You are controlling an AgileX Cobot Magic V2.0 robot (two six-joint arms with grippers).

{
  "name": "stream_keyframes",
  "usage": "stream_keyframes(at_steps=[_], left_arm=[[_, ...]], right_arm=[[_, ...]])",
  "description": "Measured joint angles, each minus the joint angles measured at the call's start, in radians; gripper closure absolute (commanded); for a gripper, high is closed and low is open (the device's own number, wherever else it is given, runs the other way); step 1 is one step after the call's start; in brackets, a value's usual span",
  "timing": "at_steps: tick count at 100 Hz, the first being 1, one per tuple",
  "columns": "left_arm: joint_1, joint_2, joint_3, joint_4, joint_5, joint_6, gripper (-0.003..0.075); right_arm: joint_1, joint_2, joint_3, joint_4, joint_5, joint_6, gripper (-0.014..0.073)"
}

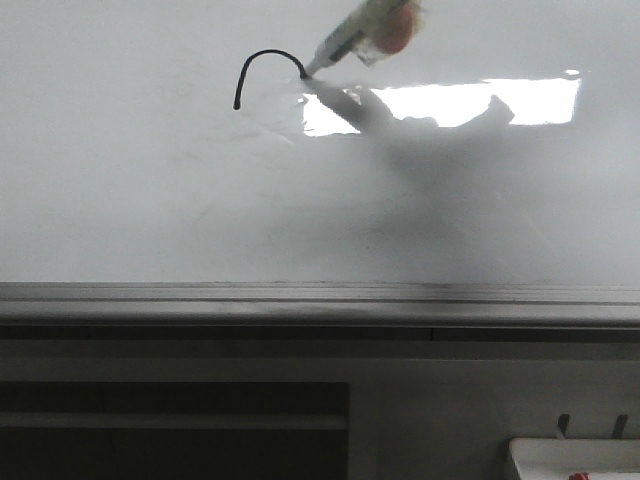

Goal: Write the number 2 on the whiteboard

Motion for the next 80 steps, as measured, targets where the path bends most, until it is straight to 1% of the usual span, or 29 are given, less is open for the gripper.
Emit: stream_keyframes(at_steps=[9, 16, 35, 44, 60, 80], left_arm=[[0.0, 0.0, 0.0, 0.0, 0.0, 0.0, 0.0741], [0.0, 0.0, 0.0, 0.0, -0.002, 0.0, 0.0741], [0.0, 0.0, 0.0, 0.0, -0.002, 0.0, 0.0741], [0.0, 0.0, 0.0, 0.0, -0.002, 0.0, 0.0741], [0.0, 0.0, 0.0, 0.0, -0.004, 0.0, 0.0741], [0.0, 0.0, 0.0, 0.0, -0.005, 0.0, 0.0741]], right_arm=[[0.003, -0.002, 0.023, 0.031, 0.008, 0.0, 0.0654], [0.027, 0.002, 0.036, 0.043, 0.008, 0.0, 0.0654], [0.15, 0.083, 0.043, 0.047, -0.017, -0.001, 0.0654], [0.178, 0.113, 0.044, 0.047, -0.026, -0.001, 0.0654], [0.161, 0.093, 0.052, 0.047, -0.019, -0.001, 0.0654], [0.069, -0.028, 0.099, 0.048, 0.052, -0.001, 0.0654]])
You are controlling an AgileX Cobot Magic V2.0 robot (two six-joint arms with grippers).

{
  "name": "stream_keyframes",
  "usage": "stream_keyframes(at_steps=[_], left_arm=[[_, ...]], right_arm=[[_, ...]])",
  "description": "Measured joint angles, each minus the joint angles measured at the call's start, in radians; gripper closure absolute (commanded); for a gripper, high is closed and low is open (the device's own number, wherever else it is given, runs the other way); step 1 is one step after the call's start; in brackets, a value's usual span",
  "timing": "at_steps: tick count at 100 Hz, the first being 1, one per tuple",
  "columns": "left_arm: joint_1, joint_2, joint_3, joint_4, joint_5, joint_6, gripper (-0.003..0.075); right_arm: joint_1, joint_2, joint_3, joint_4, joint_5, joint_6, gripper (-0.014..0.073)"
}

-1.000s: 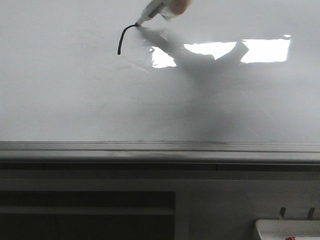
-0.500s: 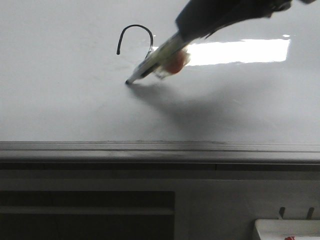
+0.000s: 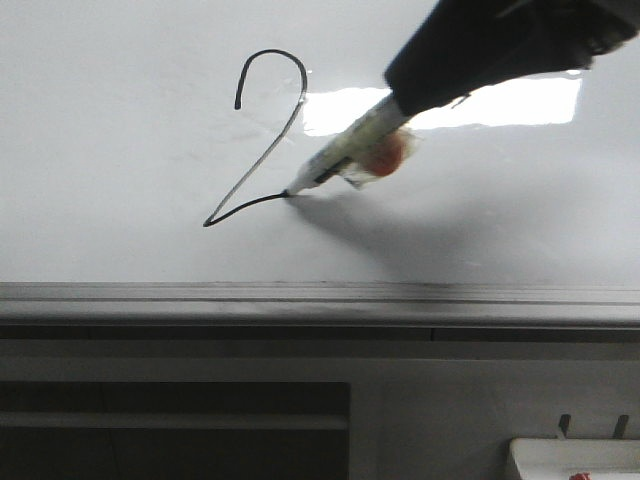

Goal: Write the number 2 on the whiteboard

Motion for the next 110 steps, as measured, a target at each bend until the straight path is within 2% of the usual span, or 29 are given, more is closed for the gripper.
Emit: stream_keyframes(at_steps=[19, 34, 44, 56, 66, 81, 110], left_arm=[[0.0, 0.0, 0.0, 0.0, -0.002, 0.0, 0.0741], [0.0, 0.0, 0.0, 0.026, -0.002, 0.0, 0.0726], [-0.027, 0.002, 0.0, 0.083, -0.006, 0.0, 0.0624], [-0.112, 0.04, 0.0, 0.158, -0.021, 0.0, 0.0438], [-0.204, 0.118, 0.0, 0.212, -0.023, 0.0, 0.036], [-0.31, 0.265, 0.0, 0.309, -0.025, 0.0, 0.0363], [-0.323, 0.446, -0.067, 0.363, -0.056, 0.0, 0.0363]], right_arm=[[-0.016, -0.079, 0.037, -0.004, 0.027, 0.0, 0.0654], [0.054, -0.146, 0.039, -0.01, 0.025, 0.0, 0.0654], [0.114, -0.179, 0.039, -0.011, 0.034, 0.0, 0.0654], [0.187, -0.187, 0.035, -0.03, 0.081, -0.005, 0.0654], [0.239, -0.181, 0.023, -0.041, 0.11, -0.019, 0.0654], [0.288, -0.152, -0.027, -0.057, 0.155, -0.024, 0.0654], [0.306, -0.109, -0.106, -0.062, 0.187, -0.026, 0.0654]])
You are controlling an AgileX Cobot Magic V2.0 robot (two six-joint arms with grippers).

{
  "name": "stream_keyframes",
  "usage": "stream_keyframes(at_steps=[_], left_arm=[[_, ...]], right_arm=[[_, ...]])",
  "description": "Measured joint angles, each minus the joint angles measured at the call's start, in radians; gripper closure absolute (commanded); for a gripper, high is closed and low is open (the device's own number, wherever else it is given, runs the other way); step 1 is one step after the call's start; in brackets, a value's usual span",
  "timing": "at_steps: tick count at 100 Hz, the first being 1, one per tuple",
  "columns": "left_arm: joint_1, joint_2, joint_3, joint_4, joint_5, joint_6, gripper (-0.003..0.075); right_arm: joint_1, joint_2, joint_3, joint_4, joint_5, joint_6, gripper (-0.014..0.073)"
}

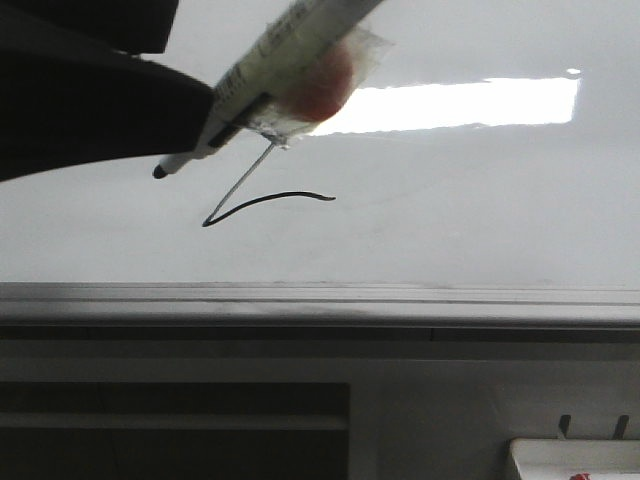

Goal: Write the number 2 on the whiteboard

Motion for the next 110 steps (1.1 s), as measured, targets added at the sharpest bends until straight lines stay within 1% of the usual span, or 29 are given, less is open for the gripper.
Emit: stream_keyframes(at_steps=[31, 39, 46, 51, 53, 58, 60, 103, 106, 110], left_arm=[[0.0, 0.052, -0.02, 0.023, 0.013, 0.0, 0.0367], [0.0, 0.063, -0.02, 0.04, 0.015, 0.0, 0.0391], [0.0, 0.072, -0.02, 0.047, 0.019, 0.0, 0.0465], [0.0, 0.075, -0.02, 0.049, 0.021, 0.0, 0.0567], [0.0, 0.077, -0.02, 0.051, 0.021, 0.0, 0.0596], [0.0, 0.079, -0.02, 0.052, 0.023, 0.0, 0.0711], [0.0, 0.079, -0.02, 0.052, 0.023, 0.0, 0.0738], [0.0, 0.079, -0.02, 0.06, 0.028, 0.004, 0.0741], [0.0, 0.079, -0.02, 0.06, 0.028, 0.004, 0.0741], [0.0, 0.079, -0.02, 0.06, 0.028, 0.004, 0.0741]], right_arm=[[0.0, 0.006, -0.014, 0.0, 0.014, 0.0, 0.0654], [0.0, 0.006, -0.016, 0.004, 0.015, 0.0, 0.0654], [0.0, 0.006, -0.016, 0.004, 0.015, 0.0, 0.0654], [0.0, 0.006, -0.016, 0.004, 0.015, 0.0, 0.0654], [0.0, 0.006, -0.016, 0.004, 0.016, 0.0, 0.0654], [0.0, 0.006, -0.016, 0.004, 0.016, 0.0, 0.0654], [0.0, 0.006, -0.016, 0.004, 0.016, 0.0, 0.0654], [0.0, 0.006, -0.016, 0.014, 0.017, 0.0, 0.0654], [0.0, 0.006, -0.016, 0.014, 0.015, 0.0, 0.0651], [0.0, 0.006, -0.016, 0.014, 0.011, 0.0, 0.062]])
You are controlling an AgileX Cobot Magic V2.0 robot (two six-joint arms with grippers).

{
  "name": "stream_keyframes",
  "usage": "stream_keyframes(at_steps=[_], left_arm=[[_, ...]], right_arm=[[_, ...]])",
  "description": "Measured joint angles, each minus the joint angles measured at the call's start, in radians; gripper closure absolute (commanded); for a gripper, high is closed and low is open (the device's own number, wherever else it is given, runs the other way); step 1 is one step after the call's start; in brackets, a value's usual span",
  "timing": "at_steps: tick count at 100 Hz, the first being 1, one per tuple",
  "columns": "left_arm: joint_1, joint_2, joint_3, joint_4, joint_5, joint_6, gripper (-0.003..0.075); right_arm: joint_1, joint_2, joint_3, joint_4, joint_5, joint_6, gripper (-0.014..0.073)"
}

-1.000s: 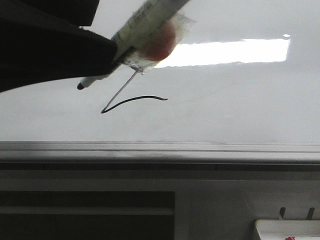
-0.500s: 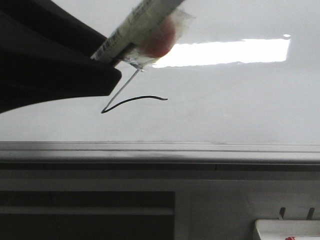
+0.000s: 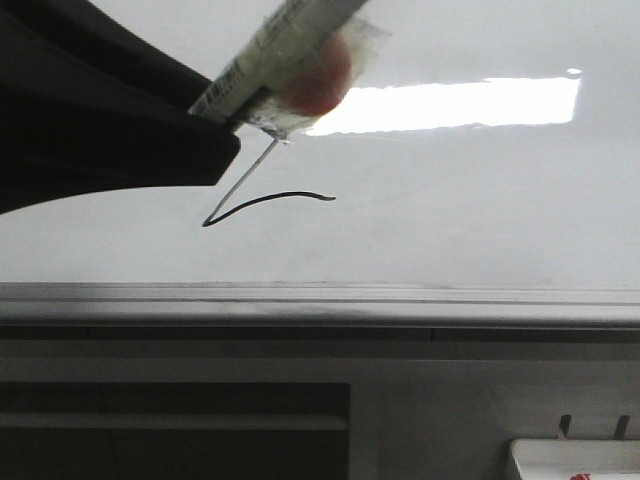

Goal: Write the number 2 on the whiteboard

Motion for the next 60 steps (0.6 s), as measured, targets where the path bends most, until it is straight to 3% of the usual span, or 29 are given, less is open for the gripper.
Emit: stream_keyframes(at_steps=[5, 17, 23, 42, 60], left_arm=[[0.0, 0.0, 0.0, 0.0, 0.0, 0.0, 0.0741], [0.0, 0.0, -0.004, -0.004, -0.002, 0.0, 0.0741], [0.002, 0.0, -0.004, -0.009, -0.004, -0.002, 0.0741], [0.021, 0.0, -0.004, -0.193, 0.009, -0.002, 0.0741], [0.134, 0.0, -0.004, -0.571, 0.015, -0.002, 0.0741]], right_arm=[[0.0, 0.0, 0.0, 0.002, -0.005, 0.0, 0.0526], [0.0, 0.002, 0.0, 0.011, -0.037, 0.0, 0.007], [0.001, 0.002, 0.0, 0.015, -0.065, 0.0, -0.0069], [-0.008, -0.006, 0.0, 0.015, -0.221, 0.0, 0.0062], [-0.015, -0.056, 0.0, 0.013, -0.301, 0.0, 0.0166]])
